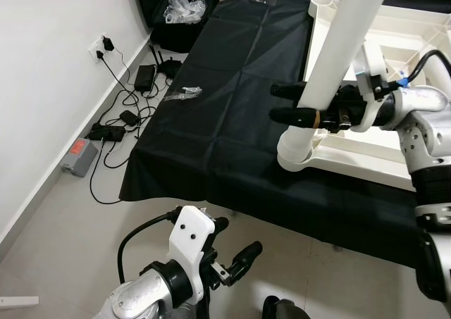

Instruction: Building children table

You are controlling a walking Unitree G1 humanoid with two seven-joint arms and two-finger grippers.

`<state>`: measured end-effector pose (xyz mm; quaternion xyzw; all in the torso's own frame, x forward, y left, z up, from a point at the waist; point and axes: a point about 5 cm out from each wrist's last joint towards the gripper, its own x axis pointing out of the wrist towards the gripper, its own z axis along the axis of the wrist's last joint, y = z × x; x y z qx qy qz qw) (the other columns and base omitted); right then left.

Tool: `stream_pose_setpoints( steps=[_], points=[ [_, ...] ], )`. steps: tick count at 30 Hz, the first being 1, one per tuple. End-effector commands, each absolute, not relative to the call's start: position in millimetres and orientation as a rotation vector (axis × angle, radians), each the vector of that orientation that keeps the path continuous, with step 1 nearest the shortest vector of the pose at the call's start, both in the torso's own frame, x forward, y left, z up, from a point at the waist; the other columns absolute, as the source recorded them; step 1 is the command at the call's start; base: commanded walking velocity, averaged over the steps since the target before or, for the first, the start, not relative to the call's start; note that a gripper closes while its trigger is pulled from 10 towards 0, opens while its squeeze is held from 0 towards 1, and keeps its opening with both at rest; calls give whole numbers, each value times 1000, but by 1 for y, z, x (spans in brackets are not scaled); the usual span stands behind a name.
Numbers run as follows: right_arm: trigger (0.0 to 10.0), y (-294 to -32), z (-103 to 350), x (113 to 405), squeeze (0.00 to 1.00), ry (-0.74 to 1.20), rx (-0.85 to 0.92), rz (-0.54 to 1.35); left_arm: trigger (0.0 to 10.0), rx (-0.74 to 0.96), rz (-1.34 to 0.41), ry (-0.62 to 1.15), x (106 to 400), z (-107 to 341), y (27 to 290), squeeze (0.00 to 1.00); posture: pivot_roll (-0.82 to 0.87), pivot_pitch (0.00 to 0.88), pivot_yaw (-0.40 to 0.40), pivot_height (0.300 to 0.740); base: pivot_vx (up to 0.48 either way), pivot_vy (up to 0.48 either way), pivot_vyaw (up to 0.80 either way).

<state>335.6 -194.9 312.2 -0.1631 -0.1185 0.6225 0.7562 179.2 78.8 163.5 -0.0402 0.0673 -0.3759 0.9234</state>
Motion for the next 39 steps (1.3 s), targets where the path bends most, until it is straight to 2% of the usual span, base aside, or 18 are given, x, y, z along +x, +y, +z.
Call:
stream_pose_setpoints(
  steps=[1,17,39],
  points=[
    [10000,-199,307,339,0,-225,-363,1340,10000,-80,-781,159,175,162,81,0,228,311,47,740,0,0,0],
    [10000,-210,308,343,0,-212,-346,1297,10000,-77,-785,170,173,163,82,0,234,321,52,740,0,0,0],
    [10000,-210,300,334,0,-205,-317,1345,10000,-75,-784,174,176,162,83,0,233,329,57,740,0,0,0]
  ],
)
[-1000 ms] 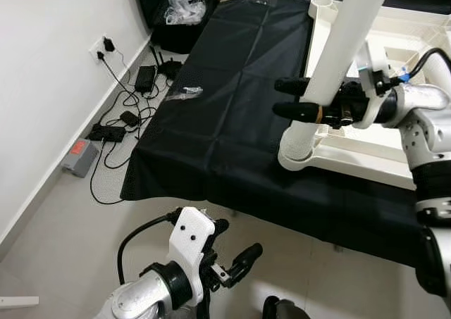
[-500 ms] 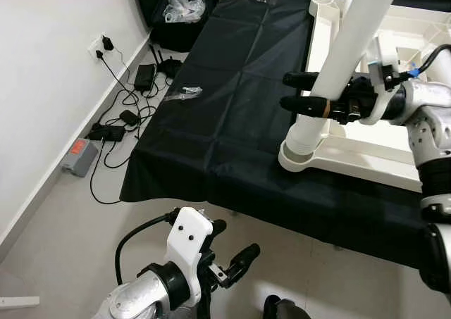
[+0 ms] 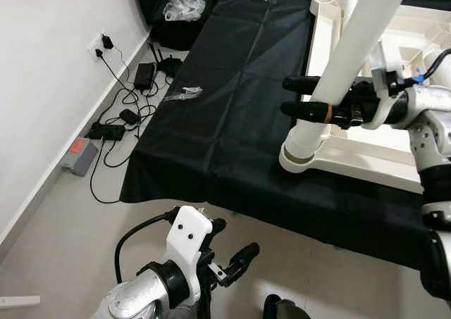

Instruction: Building children table

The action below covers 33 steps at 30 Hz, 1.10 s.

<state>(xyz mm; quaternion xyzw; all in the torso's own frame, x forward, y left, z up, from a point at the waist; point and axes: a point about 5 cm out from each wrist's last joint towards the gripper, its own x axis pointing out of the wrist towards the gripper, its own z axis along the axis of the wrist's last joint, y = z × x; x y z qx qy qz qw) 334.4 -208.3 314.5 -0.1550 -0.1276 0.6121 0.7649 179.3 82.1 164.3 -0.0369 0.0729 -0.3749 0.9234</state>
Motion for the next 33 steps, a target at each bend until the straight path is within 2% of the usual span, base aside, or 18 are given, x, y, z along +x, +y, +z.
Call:
stream_pose_setpoints(
  steps=[1,23,33],
  points=[
    [10000,-210,299,333,0,-203,-315,1347,10000,-74,-785,173,176,162,83,0,233,329,57,740,0,0,0],
    [10000,-209,292,326,0,-182,-288,1359,10000,-72,-786,173,178,163,84,0,230,338,62,740,0,0,0],
    [10000,-200,278,326,0,-167,-296,1286,10000,-76,-787,166,179,164,83,0,220,345,63,740,0,0,0]
  ],
)
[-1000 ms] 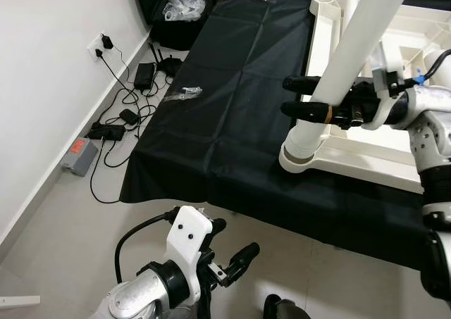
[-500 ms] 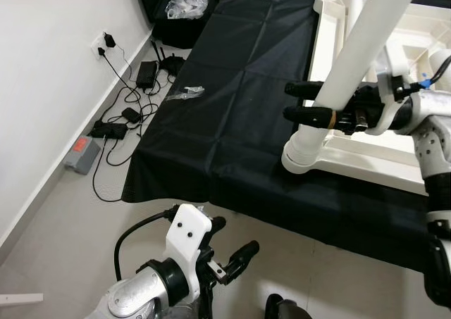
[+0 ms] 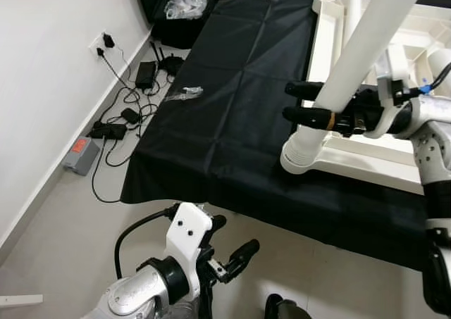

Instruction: Building children table

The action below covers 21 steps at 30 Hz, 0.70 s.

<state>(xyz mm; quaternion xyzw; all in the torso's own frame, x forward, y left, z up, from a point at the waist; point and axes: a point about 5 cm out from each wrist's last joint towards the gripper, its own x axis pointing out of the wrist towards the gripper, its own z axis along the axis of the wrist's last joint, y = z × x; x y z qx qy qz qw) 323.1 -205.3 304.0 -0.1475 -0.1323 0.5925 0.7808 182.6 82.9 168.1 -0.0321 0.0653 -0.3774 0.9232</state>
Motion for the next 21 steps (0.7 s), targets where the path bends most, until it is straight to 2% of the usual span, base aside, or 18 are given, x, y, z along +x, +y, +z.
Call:
stream_pose_setpoints(
  steps=[1,15,21],
  points=[
    [10000,-200,278,326,0,-167,-296,1286,10000,-76,-787,166,179,164,83,0,220,345,63,740,0,0,0],
    [10000,-182,261,332,0,-77,-269,1193,10000,-77,-768,145,187,167,85,0,208,350,55,740,0,0,0],
    [10000,-178,252,343,0,-20,-266,1086,10000,-77,-760,140,188,168,85,0,206,355,45,740,0,0,0]
  ],
)
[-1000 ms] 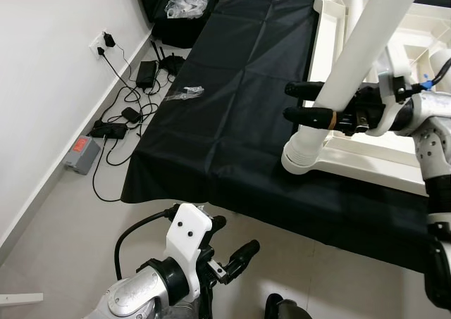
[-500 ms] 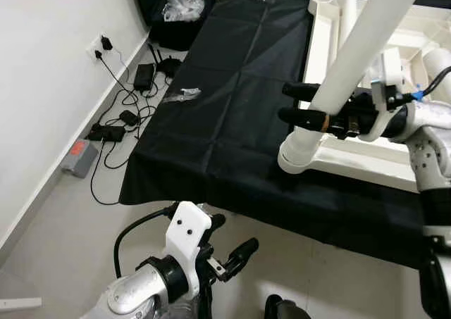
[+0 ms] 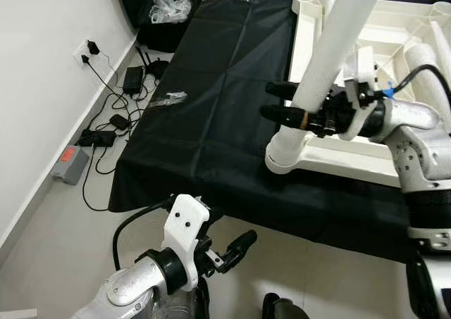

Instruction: Building children table

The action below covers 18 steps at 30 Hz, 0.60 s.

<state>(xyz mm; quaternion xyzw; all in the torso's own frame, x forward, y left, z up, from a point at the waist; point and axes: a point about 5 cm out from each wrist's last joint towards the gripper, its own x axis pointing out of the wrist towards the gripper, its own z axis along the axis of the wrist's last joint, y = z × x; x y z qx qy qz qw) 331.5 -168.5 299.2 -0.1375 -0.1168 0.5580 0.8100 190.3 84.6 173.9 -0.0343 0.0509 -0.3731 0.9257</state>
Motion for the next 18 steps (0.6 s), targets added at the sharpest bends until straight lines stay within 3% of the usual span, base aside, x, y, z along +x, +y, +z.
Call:
stream_pose_setpoints(
  steps=[1,18],
  points=[
    [10000,-177,251,346,0,-13,-268,1061,10000,-76,-758,140,189,167,85,0,203,356,44,740,0,0,0],
    [10000,-178,239,356,0,36,-210,833,10000,-69,-743,126,194,169,89,0,198,357,39,740,0,0,0]
  ],
)
